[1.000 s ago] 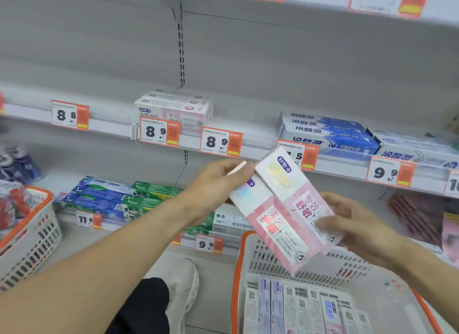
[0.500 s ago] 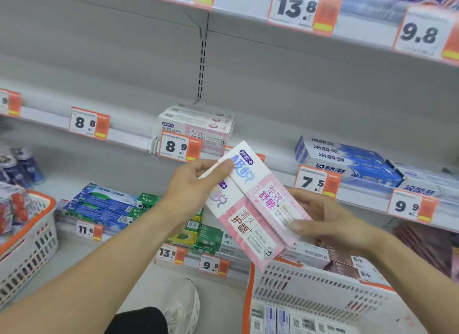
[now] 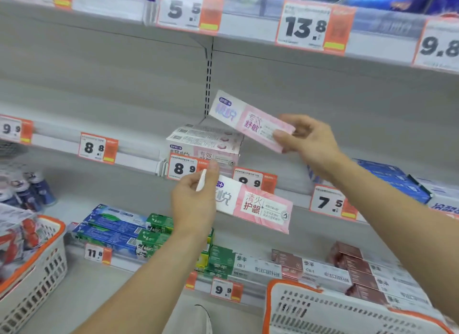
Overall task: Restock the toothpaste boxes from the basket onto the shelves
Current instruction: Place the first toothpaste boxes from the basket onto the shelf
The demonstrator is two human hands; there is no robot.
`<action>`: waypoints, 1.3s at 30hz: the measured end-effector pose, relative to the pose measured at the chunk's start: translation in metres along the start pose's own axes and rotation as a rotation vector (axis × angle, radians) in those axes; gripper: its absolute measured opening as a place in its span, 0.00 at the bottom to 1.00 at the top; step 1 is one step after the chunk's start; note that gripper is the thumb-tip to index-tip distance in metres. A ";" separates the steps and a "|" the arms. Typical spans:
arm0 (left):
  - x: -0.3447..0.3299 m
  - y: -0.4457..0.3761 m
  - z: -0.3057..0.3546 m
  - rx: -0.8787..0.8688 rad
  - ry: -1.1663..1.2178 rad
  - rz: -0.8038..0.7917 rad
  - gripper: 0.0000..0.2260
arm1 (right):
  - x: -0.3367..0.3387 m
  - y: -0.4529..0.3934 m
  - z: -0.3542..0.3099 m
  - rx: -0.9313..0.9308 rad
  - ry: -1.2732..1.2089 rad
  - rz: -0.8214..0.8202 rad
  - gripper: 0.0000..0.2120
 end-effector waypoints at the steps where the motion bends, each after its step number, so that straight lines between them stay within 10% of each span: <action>1: -0.003 -0.001 -0.001 -0.002 0.004 0.008 0.35 | -0.005 -0.016 -0.003 0.017 0.039 0.011 0.20; 11: -0.006 -0.002 -0.002 -0.013 -0.024 -0.007 0.21 | -0.073 -0.109 0.017 0.000 0.166 0.058 0.20; 25: -0.017 -0.004 -0.001 -0.012 0.008 0.005 0.19 | -0.111 -0.126 0.075 -0.295 0.051 -0.402 0.11; 31: -0.011 -0.005 0.004 -0.006 0.016 0.012 0.21 | -0.062 -0.101 0.025 -0.017 0.358 -0.165 0.04; 37: -0.013 0.001 0.007 0.116 0.185 -0.063 0.19 | -0.049 0.028 -0.010 0.012 0.412 -1.028 0.21; 39: -0.016 0.004 0.010 0.122 0.208 -0.069 0.19 | -0.037 0.051 -0.009 -0.008 0.390 -1.083 0.23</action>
Point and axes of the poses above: each hand's wrist, its own y-axis away from the middle knuckle, its own x-axis out of the back of the hand, z = x × y, the point moved 8 cm from there along -y, towards the middle knuckle, and after that the axes turned 13 degrees about y, right-handed, at the moved point
